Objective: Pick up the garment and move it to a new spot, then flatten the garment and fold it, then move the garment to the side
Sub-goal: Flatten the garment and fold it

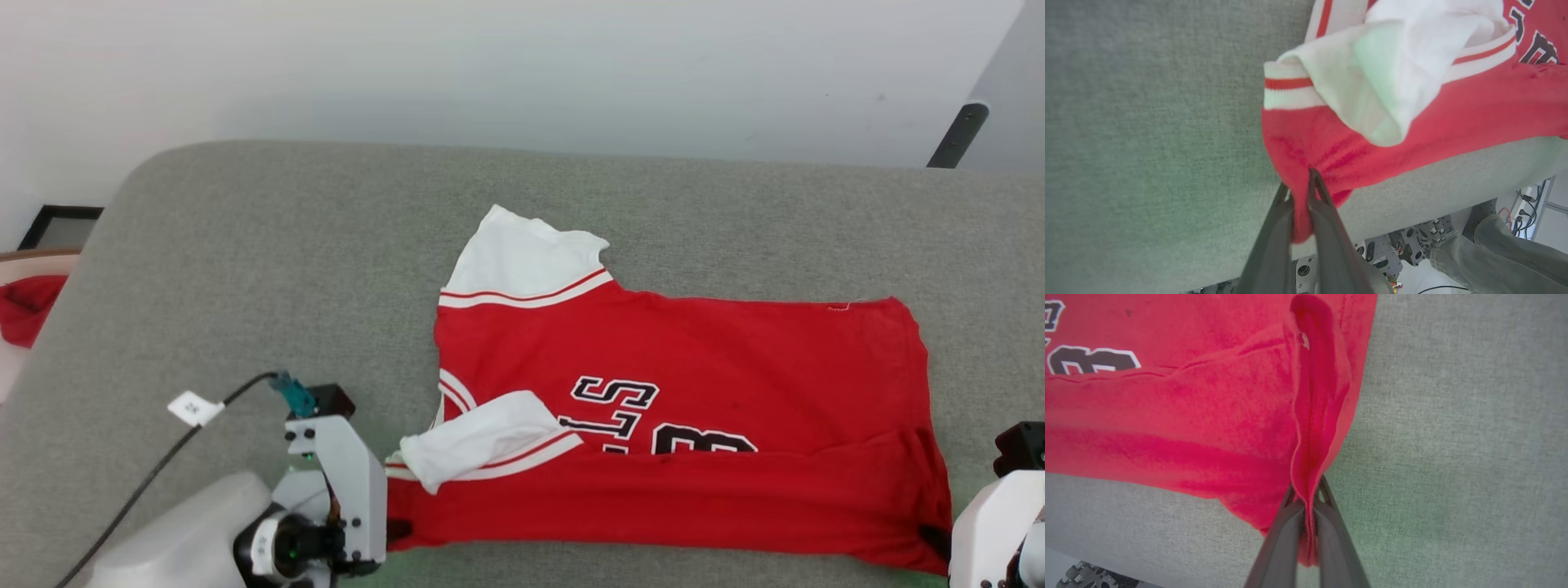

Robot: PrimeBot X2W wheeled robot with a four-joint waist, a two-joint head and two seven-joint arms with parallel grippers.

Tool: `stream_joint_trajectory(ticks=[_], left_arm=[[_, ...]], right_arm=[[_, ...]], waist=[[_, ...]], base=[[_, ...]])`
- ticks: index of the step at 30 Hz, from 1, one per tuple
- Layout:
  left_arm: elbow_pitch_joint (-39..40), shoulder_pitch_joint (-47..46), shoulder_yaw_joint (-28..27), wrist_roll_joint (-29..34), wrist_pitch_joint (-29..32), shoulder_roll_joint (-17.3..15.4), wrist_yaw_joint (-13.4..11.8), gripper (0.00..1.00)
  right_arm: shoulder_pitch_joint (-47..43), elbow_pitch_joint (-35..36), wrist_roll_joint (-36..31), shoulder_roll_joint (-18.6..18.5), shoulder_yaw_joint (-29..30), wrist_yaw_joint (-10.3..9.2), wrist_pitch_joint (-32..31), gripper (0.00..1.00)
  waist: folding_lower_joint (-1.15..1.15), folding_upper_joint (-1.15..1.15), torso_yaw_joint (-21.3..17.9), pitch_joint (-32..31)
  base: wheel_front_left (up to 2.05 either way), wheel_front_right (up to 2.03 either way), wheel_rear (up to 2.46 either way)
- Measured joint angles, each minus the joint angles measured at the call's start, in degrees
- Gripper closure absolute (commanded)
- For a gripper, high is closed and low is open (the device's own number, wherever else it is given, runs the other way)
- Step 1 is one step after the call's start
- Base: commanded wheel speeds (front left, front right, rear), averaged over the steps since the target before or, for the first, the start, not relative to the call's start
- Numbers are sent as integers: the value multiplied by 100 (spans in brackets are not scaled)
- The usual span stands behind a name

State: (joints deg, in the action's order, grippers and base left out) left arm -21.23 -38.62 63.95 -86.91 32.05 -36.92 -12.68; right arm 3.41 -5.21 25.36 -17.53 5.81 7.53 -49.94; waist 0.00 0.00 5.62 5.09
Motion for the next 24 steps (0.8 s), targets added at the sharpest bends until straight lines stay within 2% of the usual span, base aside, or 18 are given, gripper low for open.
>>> stream_joint_trajectory(ticks=[3,4,5,6,7,11,19,20,21,22,24], left_arm=[[192,125,-1,-35,-42,-74,-101,100],[234,145,-11,-36,-76,-89,-123,100],[261,157,-44,-56,-100,-102,-163,100],[285,160,-48,-57,-120,-130,-202,95],[330,160,-42,-34,-132,-160,-203,94],[505,113,-147,-1,-237,-281,-220,70],[989,-188,-349,141,-270,-712,-352,53],[1061,-253,-378,176,-286,-769,-356,48],[1145,-323,-401,216,-292,-825,-356,34],[1210,-394,-447,247,-320,-872,-366,34],[1318,-549,-516,328,-337,-965,-397,16]], right_arm=[[-52,18,-18,51,27,0,-47,100],[-52,24,-25,70,36,0,-44,90],[-52,29,-32,81,31,0,-46,74],[-52,36,-34,86,8,0,-52,54],[-52,56,-34,90,-10,0,-51,0],[-51,166,-32,84,-69,0,-34,0],[-51,591,-40,142,-101,-1,174,0],[-51,667,-52,158,-92,-1,213,0],[-54,754,-64,179,-88,-1,265,0],[-55,850,-67,211,-80,-1,336,0],[-63,1023,-97,268,-80,-1,563,0]], waist=[[0,0,-38,6],[0,0,-53,9],[0,0,-67,12],[0,0,-84,14],[0,0,-101,16],[0,0,-169,29],[0,0,-323,80],[0,0,-346,88],[0,0,-370,95],[0,0,-395,102],[0,0,-445,122]], base=[[0,0,0],[0,0,0],[0,0,0],[0,0,0],[0,0,0],[0,0,0],[0,0,0],[0,0,0],[0,0,0],[0,0,0],[0,0,0]])
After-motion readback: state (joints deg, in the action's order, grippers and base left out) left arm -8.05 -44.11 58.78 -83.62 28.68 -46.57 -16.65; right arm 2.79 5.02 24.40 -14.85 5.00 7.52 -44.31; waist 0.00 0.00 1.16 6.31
